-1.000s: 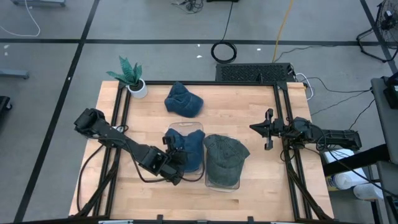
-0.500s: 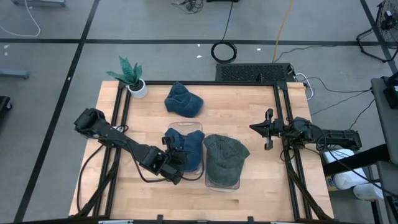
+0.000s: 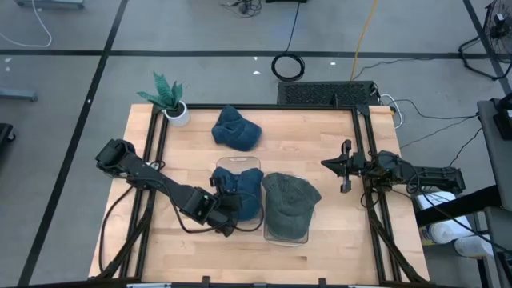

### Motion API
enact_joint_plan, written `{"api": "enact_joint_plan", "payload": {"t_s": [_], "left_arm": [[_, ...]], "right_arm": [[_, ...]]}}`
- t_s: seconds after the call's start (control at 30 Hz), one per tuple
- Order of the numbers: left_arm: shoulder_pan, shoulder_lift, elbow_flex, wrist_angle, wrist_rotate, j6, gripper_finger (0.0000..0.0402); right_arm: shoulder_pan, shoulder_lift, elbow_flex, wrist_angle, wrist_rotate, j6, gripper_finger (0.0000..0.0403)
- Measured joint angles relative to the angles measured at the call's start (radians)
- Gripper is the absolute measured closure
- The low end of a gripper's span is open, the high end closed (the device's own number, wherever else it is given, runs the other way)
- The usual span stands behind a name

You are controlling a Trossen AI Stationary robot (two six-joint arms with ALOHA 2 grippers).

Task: Pick & Place hat
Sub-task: Put the bottom blue cap into the left transparent bin

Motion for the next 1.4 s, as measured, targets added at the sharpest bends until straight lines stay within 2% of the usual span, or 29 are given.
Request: {"api": "enact_joint_plan", "payload": {"t_s": [0.27, 0.67, 1.07, 1.4], "left_arm": [[0.007, 0.018, 0.0, -0.005, 0.036, 0.014, 0.0397], [0.053, 0.125, 0.002, 0.006, 0.148, 0.066, 0.0397], [0.052, 0.12, 0.001, 0.027, 0.15, 0.037, 0.0396], [0.051, 0.122, 0.032, 0.026, 0.172, 0.035, 0.0323]], "right_arm": [[0.0, 0.0, 0.0, 0.0, 0.0, 0.0, 0.0403], [0.0, 0.0, 0.0, 0.001, 0.0, 0.0, 0.0403], [0.0, 0.0, 0.0, 0.0, 0.0, 0.0, 0.0403], [0.0, 0.0, 0.0, 0.0, 0.0, 0.0, 0.0403]]}}
